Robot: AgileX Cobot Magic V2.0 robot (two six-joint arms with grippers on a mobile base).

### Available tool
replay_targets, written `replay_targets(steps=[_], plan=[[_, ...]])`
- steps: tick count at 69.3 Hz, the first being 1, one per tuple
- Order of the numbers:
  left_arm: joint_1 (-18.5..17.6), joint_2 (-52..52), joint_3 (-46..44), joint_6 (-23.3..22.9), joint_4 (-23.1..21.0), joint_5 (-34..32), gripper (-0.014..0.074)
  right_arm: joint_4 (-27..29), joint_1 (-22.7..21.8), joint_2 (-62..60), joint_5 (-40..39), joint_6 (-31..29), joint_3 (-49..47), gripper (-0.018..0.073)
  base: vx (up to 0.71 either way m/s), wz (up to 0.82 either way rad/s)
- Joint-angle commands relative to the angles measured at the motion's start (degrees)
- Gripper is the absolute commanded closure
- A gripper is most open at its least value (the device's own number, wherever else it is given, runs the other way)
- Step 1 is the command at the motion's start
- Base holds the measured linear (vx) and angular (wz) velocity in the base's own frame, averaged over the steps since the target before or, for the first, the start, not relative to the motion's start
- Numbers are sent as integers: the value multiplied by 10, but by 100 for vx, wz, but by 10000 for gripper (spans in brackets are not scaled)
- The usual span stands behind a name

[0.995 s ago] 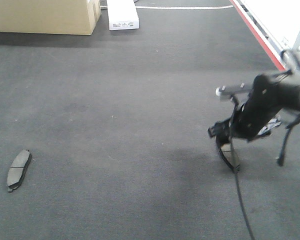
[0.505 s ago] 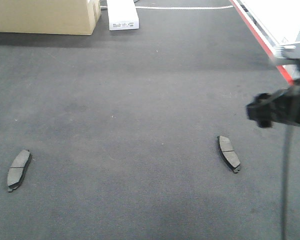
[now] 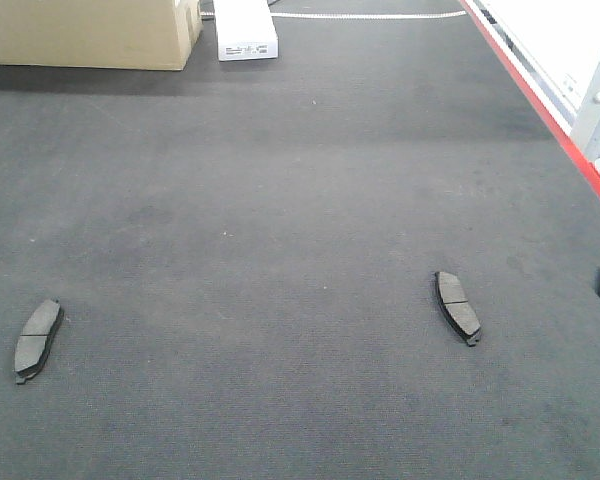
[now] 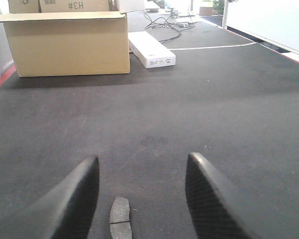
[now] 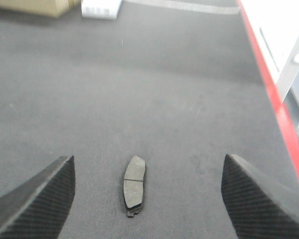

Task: Move and align brake pads A on conveyor
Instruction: 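Open the right gripper and raise it away from the pad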

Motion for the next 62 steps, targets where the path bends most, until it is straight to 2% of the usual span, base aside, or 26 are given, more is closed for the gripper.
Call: replay_targets(steps=[1,19,62], plan=[[-1,5,-13,-3,-6,-46,209,7,-3,-54,-45,-7,10,-10,0,0],[-1,5,-13,-3,-6,-46,209,27,-3,-152,-50,-7,34,-10,0,0],[-1,5,-13,-3,-6,-46,209,27,-3,-152,-53,-7,34,-10,0,0]])
